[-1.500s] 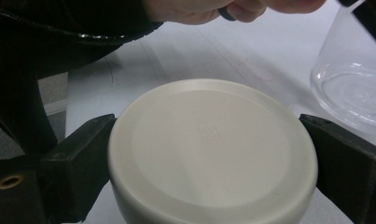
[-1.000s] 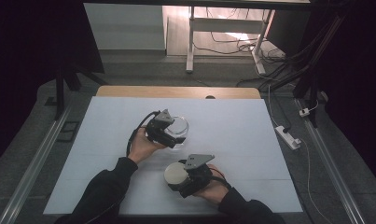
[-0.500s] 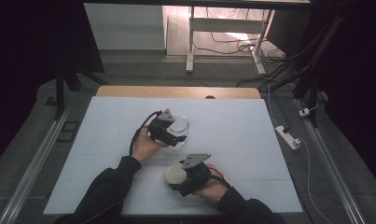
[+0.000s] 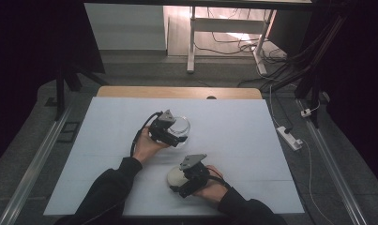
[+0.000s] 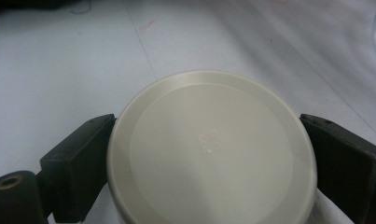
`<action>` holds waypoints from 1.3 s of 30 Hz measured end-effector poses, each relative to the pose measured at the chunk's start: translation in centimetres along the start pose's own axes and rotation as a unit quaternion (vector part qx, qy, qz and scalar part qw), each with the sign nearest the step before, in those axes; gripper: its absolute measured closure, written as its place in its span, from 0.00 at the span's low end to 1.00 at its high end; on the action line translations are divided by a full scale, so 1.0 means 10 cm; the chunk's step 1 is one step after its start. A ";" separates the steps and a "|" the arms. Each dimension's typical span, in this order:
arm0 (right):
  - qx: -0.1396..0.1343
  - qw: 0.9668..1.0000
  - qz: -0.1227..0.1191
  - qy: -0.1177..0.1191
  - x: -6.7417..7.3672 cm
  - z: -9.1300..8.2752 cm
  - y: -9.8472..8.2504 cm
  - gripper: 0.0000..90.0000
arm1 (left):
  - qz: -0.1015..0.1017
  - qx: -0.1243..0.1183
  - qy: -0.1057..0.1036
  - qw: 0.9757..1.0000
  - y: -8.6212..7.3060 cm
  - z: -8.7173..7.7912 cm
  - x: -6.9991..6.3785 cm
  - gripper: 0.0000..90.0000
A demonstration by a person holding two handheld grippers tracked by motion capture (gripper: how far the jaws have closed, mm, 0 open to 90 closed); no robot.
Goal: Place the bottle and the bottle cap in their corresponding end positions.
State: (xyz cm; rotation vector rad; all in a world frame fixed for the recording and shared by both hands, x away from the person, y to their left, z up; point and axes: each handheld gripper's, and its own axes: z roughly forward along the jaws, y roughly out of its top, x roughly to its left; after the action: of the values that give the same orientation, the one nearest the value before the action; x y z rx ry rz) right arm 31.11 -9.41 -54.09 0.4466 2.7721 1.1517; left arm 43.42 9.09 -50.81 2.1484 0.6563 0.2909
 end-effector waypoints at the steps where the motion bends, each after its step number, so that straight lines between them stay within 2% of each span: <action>1: 0.001 1.000 -0.003 -0.002 0.00 0.00 0.00 0.08 | -0.002 0.001 0.000 1.000 0.00 0.00 0.00 0.08; 4: 0.005 1.000 -0.014 -0.010 0.02 0.01 0.00 0.07 | -0.004 0.004 0.002 1.000 0.00 0.00 0.00 0.08; 7: 0.006 1.000 -0.012 -0.011 0.03 0.01 0.00 0.07 | -0.006 0.005 0.003 1.000 0.00 0.00 0.00 0.08; 14: -0.001 1.000 0.014 0.002 -0.01 0.00 0.00 0.02 | 0.003 0.027 0.014 1.000 0.00 0.01 -0.05 0.04; 18: -0.013 0.999 0.025 0.017 -0.01 -0.01 0.01 0.00 | -0.008 0.022 0.008 1.000 -0.01 -0.01 -0.04 0.02; 28: -0.025 0.999 0.019 0.012 0.01 -0.07 0.04 0.00 | -0.031 0.010 -0.012 0.999 -0.06 -0.13 -0.02 0.00; 35: -0.031 0.999 0.017 0.008 0.01 -0.12 0.06 0.00 | -0.044 -0.002 -0.016 0.999 -0.10 -0.26 -0.04 0.00; 39: -0.032 0.999 0.021 0.006 0.02 -0.15 0.07 0.00 | -0.043 -0.007 -0.015 0.999 -0.12 -0.34 -0.07 0.00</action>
State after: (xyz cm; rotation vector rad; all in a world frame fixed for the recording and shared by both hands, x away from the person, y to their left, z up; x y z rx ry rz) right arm 30.79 -9.89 -52.54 0.4941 2.7392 1.2515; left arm 41.01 11.57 -49.69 2.1020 0.7253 0.2166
